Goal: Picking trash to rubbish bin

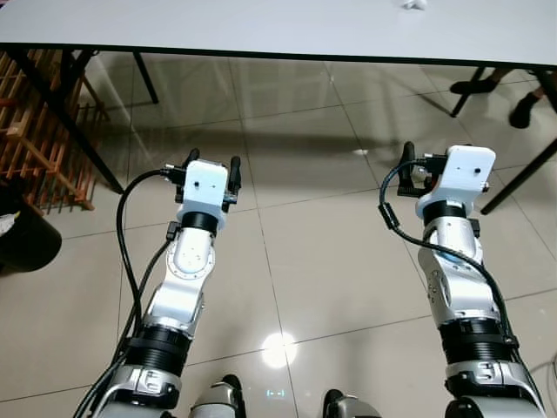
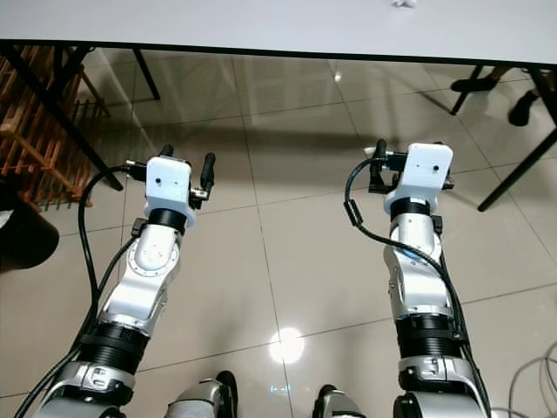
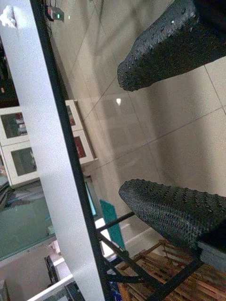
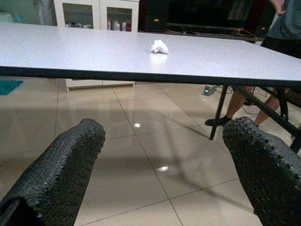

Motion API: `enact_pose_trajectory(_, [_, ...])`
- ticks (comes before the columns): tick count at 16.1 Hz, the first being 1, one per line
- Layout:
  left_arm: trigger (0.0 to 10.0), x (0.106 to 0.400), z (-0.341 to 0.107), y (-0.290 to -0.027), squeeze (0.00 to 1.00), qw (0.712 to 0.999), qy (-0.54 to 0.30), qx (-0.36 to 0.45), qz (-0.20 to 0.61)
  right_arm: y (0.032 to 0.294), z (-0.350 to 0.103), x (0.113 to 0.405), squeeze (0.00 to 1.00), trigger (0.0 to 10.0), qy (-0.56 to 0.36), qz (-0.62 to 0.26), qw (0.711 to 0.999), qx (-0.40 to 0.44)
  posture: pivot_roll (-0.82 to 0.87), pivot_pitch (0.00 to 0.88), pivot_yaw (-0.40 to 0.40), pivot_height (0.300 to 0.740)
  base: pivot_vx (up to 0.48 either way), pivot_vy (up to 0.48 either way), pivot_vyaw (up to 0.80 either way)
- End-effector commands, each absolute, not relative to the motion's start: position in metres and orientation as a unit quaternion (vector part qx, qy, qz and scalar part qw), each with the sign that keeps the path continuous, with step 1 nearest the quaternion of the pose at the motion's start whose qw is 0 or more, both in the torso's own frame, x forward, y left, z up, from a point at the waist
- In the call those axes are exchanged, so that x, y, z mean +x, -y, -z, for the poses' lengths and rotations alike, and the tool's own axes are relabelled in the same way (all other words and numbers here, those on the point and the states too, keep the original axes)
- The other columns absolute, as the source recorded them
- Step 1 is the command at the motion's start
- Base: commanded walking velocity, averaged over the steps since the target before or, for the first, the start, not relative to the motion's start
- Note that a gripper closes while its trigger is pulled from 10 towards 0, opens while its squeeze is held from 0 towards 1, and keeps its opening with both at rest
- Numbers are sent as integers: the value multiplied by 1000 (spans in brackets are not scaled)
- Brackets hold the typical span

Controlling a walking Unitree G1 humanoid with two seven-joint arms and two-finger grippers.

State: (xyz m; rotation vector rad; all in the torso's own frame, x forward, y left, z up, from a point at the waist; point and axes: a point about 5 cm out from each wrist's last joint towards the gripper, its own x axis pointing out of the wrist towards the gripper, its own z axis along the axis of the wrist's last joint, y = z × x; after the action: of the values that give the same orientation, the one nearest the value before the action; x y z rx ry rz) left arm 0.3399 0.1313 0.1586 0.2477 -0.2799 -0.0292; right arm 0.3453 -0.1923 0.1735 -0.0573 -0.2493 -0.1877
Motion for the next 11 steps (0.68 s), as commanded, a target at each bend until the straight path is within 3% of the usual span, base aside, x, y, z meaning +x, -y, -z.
enact_pose_trajectory(1, [10000, 340, -157, -132, 0, 983, 134, 128, 9, 193, -174, 344, 0, 10000, 124, 92, 988, -28, -29, 197, 11, 740, 409, 0, 0])
enact_pose_trajectory(3, [10000, 340, -157, -132, 0, 982, 135, 130, 8, 193, -170, 345, 0, 10000, 115, 92, 989, -22, -23, 198, 8, 740, 409, 0, 0])
enact_pose_trajectory(5, [10000, 340, -158, -133, 0, 982, 136, 131, 7, 192, -170, 346, 0, 10000, 112, 88, 990, -16, -23, 206, 10, 740, 407, 0, -800])
enact_pose_trajectory(11, [10000, 339, -158, -133, 0, 981, 137, 134, 8, 189, -170, 343, 0, 10000, 120, 80, 989, -20, -21, 213, 9, 740, 405, 0, 0])
